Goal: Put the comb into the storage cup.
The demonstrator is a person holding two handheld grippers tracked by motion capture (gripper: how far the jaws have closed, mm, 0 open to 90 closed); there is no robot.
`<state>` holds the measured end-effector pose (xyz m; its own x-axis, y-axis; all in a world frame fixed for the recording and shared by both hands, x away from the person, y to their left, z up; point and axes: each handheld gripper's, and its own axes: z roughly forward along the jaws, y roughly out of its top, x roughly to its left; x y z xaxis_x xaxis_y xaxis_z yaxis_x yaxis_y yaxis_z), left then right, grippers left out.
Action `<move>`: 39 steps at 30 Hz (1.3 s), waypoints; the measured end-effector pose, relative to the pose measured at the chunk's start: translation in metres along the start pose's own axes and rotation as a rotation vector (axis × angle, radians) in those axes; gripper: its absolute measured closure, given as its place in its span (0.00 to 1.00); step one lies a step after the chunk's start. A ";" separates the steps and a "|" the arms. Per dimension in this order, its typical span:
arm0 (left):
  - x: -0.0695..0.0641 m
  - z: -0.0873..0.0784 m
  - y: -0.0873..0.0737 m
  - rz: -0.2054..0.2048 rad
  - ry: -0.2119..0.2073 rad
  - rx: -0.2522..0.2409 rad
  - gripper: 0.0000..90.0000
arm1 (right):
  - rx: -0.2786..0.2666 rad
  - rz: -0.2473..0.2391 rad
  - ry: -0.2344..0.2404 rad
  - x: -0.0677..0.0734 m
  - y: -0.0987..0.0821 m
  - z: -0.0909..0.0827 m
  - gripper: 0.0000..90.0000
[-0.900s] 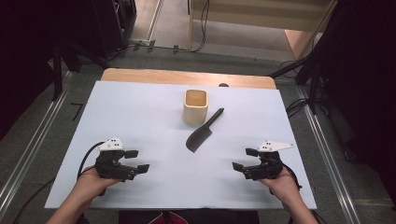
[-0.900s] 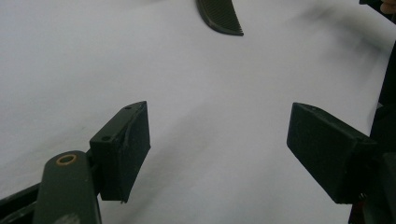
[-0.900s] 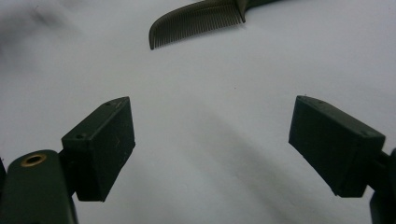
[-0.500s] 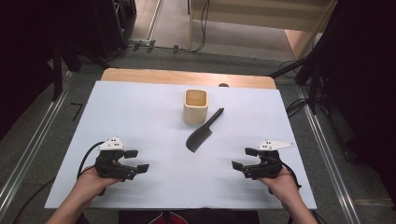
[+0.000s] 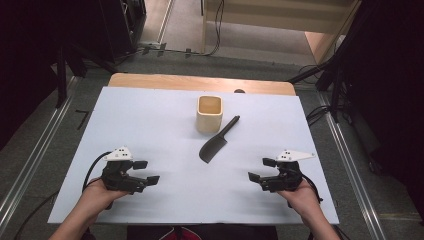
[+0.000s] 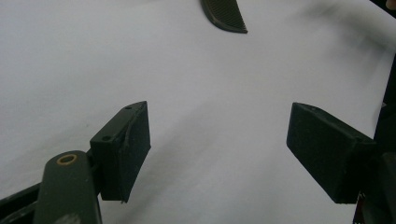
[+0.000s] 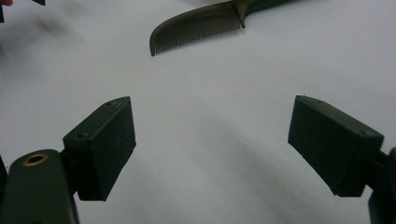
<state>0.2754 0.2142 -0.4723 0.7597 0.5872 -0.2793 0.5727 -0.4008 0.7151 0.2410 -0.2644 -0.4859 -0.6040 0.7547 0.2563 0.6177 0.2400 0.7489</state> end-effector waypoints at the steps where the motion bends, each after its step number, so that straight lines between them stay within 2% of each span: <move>1: 0.000 0.000 0.000 0.000 0.000 0.001 0.25 | 0.002 -0.003 -0.002 0.000 0.000 0.000 0.15; 22: 0.000 0.001 0.000 0.000 -0.002 0.004 0.25 | 0.002 0.000 0.003 -0.001 0.000 0.001 0.15; 24: 0.000 0.001 0.000 0.000 -0.003 0.005 0.25 | -0.003 0.027 0.002 -0.003 0.004 -0.001 0.15; 26: 0.000 0.001 0.000 0.001 -0.003 0.005 0.25 | -0.011 0.041 -0.006 -0.004 0.009 -0.003 0.15; 39: 0.000 0.000 0.001 -0.001 0.000 0.002 0.25 | -0.064 0.031 -0.088 -0.007 0.029 -0.003 0.15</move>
<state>0.2765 0.2138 -0.4717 0.7593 0.5875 -0.2797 0.5739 -0.4022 0.7134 0.2617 -0.2651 -0.4639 -0.5371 0.8124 0.2270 0.5998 0.1785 0.7800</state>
